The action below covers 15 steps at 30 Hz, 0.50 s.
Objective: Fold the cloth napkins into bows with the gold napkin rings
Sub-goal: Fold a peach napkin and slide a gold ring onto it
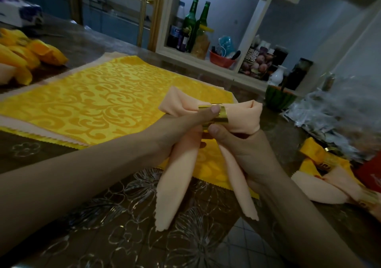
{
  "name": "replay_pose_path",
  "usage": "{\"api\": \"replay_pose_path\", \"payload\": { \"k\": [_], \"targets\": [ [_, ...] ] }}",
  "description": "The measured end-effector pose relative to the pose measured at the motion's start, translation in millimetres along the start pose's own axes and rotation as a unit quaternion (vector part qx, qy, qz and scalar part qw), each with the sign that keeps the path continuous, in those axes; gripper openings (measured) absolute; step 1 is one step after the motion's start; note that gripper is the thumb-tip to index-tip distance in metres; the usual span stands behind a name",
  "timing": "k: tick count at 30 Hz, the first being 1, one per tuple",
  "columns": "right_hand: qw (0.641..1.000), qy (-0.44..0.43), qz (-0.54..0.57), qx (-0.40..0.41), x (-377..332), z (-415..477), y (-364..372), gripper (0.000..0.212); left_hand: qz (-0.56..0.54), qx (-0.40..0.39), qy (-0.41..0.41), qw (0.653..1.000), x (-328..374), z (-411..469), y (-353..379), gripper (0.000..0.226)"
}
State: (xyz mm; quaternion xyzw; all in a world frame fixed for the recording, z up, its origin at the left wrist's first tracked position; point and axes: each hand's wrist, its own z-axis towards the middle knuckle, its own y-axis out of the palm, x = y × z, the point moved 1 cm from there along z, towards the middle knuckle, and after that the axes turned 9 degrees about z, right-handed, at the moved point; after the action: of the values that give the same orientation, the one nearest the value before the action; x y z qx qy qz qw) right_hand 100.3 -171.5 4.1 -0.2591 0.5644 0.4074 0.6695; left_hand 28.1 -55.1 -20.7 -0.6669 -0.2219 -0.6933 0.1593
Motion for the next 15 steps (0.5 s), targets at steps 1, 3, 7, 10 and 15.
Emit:
{"api": "replay_pose_path", "payload": {
  "k": [1, 3, 7, 10, 15],
  "targets": [
    [1.0, -0.006, -0.015, 0.013, 2, 2, -4, 0.024, 0.01, -0.017, 0.003, 1.0, -1, 1, -1, 0.046],
    [0.999, -0.006, -0.046, 0.021, 1, 2, -6, 0.017, 0.031, -0.026, -0.006, 0.999, -1, 1, -2, 0.055],
    [0.993, 0.021, -0.112, 0.021, 1, 3, -10, 0.015, 0.061, -0.037, -0.053, 0.996, 0, 4, -4, 0.054],
    [0.991, 0.051, -0.124, 0.004, -3, 5, -14, 0.01, 0.047, -0.061, -0.085, 0.993, 1, 6, -5, 0.028],
    [0.99, 0.098, -0.103, -0.005, -5, 9, -18, 0.008, 0.009, -0.053, -0.087, 0.995, 1, 13, -4, 0.027]
  ]
}}
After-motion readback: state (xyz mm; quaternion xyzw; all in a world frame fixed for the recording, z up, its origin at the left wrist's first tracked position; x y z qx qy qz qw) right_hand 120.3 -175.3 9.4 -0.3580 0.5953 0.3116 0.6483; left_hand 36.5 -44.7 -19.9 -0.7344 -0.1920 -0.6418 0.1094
